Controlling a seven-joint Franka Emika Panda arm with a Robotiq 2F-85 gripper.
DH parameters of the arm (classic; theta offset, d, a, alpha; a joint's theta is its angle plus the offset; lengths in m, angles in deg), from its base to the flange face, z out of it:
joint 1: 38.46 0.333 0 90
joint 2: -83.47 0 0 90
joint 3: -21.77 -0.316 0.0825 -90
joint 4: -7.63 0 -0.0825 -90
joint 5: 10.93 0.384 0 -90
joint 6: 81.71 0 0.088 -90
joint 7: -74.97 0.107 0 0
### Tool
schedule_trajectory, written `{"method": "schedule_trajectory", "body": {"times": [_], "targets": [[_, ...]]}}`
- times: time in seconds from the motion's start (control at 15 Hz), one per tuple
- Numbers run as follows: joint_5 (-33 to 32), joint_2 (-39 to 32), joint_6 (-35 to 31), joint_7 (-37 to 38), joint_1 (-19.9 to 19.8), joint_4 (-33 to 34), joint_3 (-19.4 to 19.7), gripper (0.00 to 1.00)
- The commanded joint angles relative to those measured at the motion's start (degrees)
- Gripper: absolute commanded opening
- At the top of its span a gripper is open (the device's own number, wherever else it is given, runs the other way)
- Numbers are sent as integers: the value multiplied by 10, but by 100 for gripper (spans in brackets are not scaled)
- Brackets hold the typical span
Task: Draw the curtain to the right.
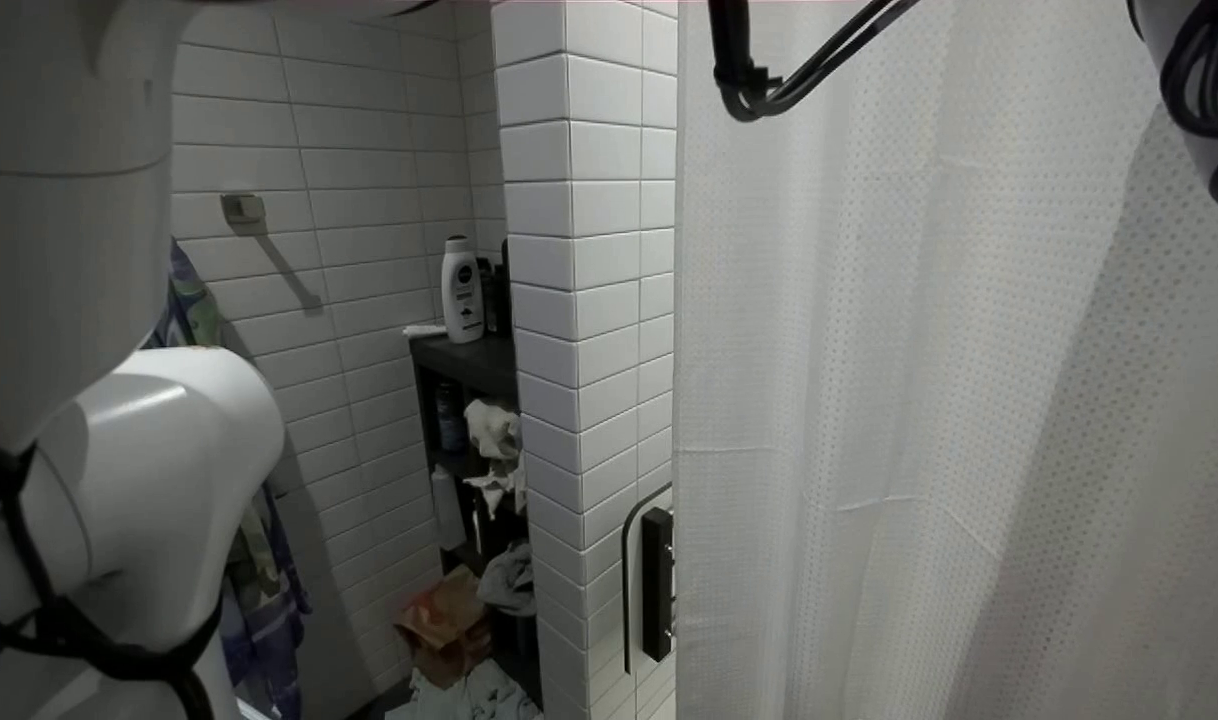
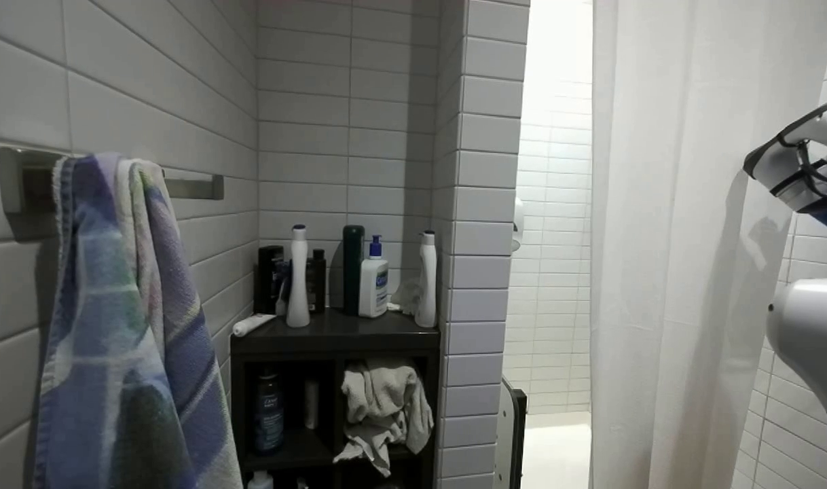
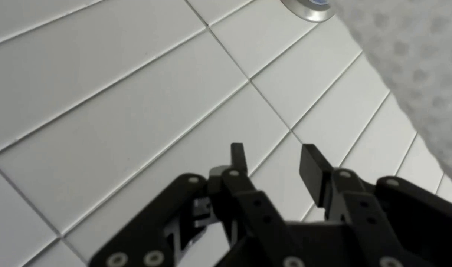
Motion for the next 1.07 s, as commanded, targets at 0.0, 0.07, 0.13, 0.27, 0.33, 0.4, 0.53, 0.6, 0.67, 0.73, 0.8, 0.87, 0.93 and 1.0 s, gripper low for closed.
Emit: {"method": "schedule_trajectory", "body": {"times": [0.0,0.07,0.13,0.27,0.33,0.4,0.53,0.6,0.67,0.73,0.8,0.87,0.93,1.0], "targets": [[57,6,-68,-15,-9,-4,0,75],[109,7,-31,-66,-29,33,0,82],[123,7,-32,-72,-33,32,1,88],[148,4,-25,-91,-46,36,1,99],[150,2,-23,-94,-50,33,1,100],[142,0,-20,-92,-52,28,1,100],[140,-1,-18,-97,-53,24,1,100],[139,-4,-11,-102,-54,17,0,100],[134,-13,18,-110,-58,7,-1,100],[120,-21,62,-115,-64,1,-2,100],[116,-25,86,-118,-67,-2,-3,100],[111,-30,113,-118,-73,-4,-3,100],[104,-36,141,-119,-81,-9,-3,100],[95,-44,175,-121,-89,-14,-3,100]]}}
